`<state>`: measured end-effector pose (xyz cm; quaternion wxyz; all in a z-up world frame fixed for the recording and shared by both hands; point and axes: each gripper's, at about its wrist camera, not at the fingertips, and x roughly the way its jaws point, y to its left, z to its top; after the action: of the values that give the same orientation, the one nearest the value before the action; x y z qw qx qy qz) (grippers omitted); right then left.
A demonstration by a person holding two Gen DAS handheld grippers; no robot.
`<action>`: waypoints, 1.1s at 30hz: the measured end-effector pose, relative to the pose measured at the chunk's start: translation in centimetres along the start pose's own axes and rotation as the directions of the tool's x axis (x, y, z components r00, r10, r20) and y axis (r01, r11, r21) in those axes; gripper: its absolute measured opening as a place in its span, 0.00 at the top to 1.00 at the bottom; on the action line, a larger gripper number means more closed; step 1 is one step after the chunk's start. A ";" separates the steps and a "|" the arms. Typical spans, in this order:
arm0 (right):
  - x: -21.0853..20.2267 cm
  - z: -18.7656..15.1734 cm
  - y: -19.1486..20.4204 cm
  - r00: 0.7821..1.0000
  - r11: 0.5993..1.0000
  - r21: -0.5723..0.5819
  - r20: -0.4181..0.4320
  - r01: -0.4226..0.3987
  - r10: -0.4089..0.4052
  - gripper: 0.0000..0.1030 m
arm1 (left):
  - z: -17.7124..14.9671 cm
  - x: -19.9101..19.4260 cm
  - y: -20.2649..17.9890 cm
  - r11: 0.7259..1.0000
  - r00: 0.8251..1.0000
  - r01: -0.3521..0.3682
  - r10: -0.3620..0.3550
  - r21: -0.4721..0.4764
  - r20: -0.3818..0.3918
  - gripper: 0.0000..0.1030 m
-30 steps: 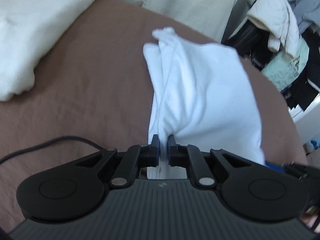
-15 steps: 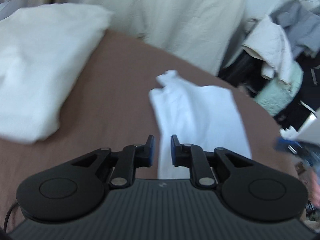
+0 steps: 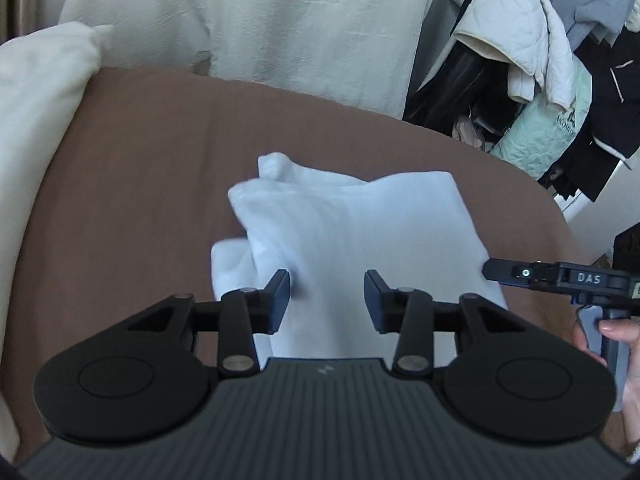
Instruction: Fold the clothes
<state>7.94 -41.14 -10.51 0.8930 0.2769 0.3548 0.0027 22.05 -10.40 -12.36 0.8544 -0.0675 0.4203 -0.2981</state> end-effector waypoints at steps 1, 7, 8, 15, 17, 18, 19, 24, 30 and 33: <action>0.4 0.1 -0.5 1.000 1.000 0.019 0.001 -0.010 0.010 0.38 | 0.1 0.7 0.0 1.000 1.000 -0.010 0.010 0.008 -0.007 0.60; 3.6 1.3 -2.4 0.997 0.995 0.078 -0.029 -0.064 0.066 0.27 | 2.2 4.3 1.2 0.996 0.996 -0.083 0.083 0.028 0.022 0.42; 4.1 1.3 -2.4 0.997 0.995 0.073 -0.028 -0.068 0.071 0.27 | 2.5 4.8 1.3 0.997 0.998 -0.065 0.064 0.031 0.022 0.49; 3.8 -0.4 0.1 0.988 0.986 -0.162 0.144 -0.029 0.053 0.72 | 0.0 2.0 -5.9 0.863 0.897 -0.322 0.146 0.390 0.416 0.92; 3.0 -0.3 0.8 0.980 0.978 -0.207 0.196 0.009 0.032 0.75 | 0.1 2.6 -6.1 0.852 0.895 -0.357 0.194 0.383 0.401 0.91; 2.7 -0.4 1.0 0.976 0.973 -0.230 0.219 0.034 0.018 0.76 | 0.2 3.6 -5.8 0.845 0.901 -0.373 0.232 0.382 0.366 0.90; 2.6 -0.4 1.1 0.973 0.967 -0.247 0.229 0.062 -0.004 0.77 | 0.3 4.5 -5.6 0.838 0.905 -0.390 0.270 0.383 0.329 0.90; 3.9 -0.6 -0.7 0.978 0.972 -0.204 0.194 0.115 -0.075 0.77 | -0.4 7.3 -1.2 0.843 0.892 -0.451 0.418 0.293 0.169 0.89; 3.5 -0.2 -0.2 0.973 0.969 -0.183 0.192 0.167 -0.131 0.59 | -1.5 2.3 3.1 0.993 0.985 -0.109 0.115 -0.048 0.131 0.78; 2.1 -0.4 -0.7 0.980 0.988 -0.099 0.169 0.121 -0.103 0.48 | -2.4 1.2 2.0 0.999 0.992 0.011 -0.005 -0.052 0.124 0.51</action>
<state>9.12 -41.09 -12.44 0.9315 0.2069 0.2949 -0.0509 21.66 -9.07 -15.44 0.8755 -0.1101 0.3740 -0.2855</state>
